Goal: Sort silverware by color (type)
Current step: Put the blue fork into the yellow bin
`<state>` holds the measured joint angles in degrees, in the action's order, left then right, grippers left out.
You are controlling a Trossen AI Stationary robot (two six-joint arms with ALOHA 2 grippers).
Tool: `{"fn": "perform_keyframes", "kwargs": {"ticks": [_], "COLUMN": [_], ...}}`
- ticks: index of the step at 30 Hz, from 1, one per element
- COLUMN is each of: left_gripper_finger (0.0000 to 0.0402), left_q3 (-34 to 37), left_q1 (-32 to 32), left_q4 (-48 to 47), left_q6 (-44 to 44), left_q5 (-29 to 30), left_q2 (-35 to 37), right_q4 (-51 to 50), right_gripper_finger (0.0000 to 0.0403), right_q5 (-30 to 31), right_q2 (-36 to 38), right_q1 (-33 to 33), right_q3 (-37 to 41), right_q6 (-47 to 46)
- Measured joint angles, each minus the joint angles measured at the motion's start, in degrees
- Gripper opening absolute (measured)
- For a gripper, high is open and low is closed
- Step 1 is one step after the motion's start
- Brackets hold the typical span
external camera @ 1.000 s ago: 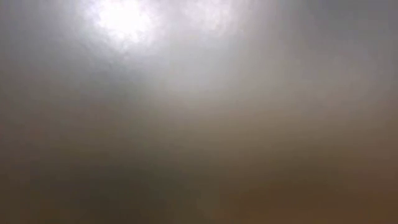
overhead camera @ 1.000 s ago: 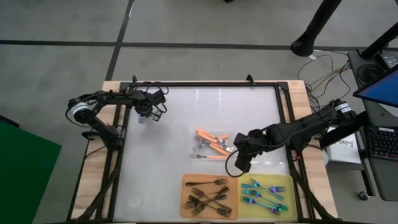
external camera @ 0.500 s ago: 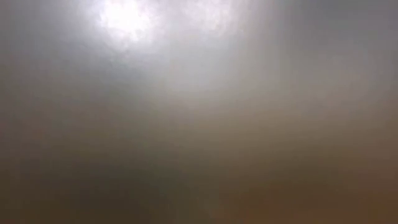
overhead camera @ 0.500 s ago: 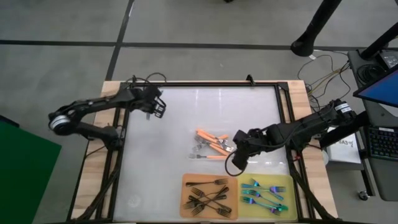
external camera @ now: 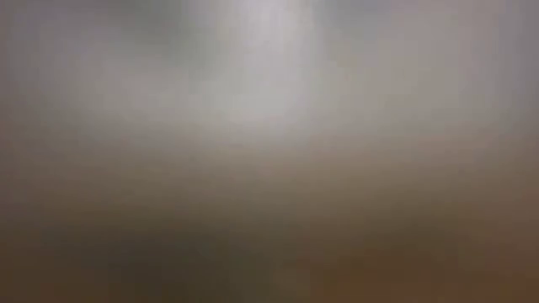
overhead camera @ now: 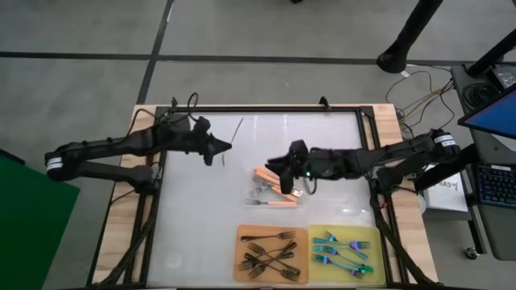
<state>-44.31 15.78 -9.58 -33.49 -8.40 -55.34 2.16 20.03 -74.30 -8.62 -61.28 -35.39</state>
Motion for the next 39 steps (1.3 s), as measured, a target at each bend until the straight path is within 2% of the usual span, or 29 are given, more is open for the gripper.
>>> {"fn": "perform_keyframes", "kwargs": {"ticks": [4, 10, 15, 18, 24, 29, 34, 39], "left_gripper_finger": [0.0000, 0.0000, 0.0000, 0.0000, 0.0000, 0.0000, 0.0000, 0.0000], "left_q3": [0.0, 0.0, 0.0, 0.0, -0.5, -3.5, -7.2, -11.0], "left_q1": [-3.0, -7.2, -9.0, -8.9, -9.1, -9.3, -9.4, -10.5], "left_q4": [7.0, 13.2, 12.0, 11.8, 11.5, 11.2, 2.9, -2.5], "left_q6": [-1.8, -2.9, -7.2, -11.1, -13.3, -13.6, -13.6, -12.6], "left_q5": [0.7, 8.0, 21.4, 24.8, 25.0, 24.9, 24.9, 25.0], "left_q2": [1.7, 0.6, -3.0, -5.8, -11.3, -14.4, -16.2, -19.7], "right_q4": [8.8, 10.8, 10.8, 10.7, 10.1, 10.0, 8.6, -0.9], "right_gripper_finger": [0.0091, 0.0107, 0.0136, 0.0147, 0.0146, 0.0141, 0.0141, 0.0143], "right_q5": [-3.6, -5.3, 1.4, 4.0, 7.2, 8.8, 11.4, 11.7], "right_q2": [0.0, 0.0, -0.4, -0.9, -4.0, -7.1, -8.5, -10.0], "right_q1": [3.6, 7.7, 9.3, 9.8, 10.2, 10.2, 11.1, 13.0], "right_q3": [0.0, 0.0, 0.0, 0.0, -0.8, -2.5, -4.5, -8.2], "right_q6": [2.0, -2.0, -11.2, -13.1, -19.4, -20.1, -20.2, -21.6]}}
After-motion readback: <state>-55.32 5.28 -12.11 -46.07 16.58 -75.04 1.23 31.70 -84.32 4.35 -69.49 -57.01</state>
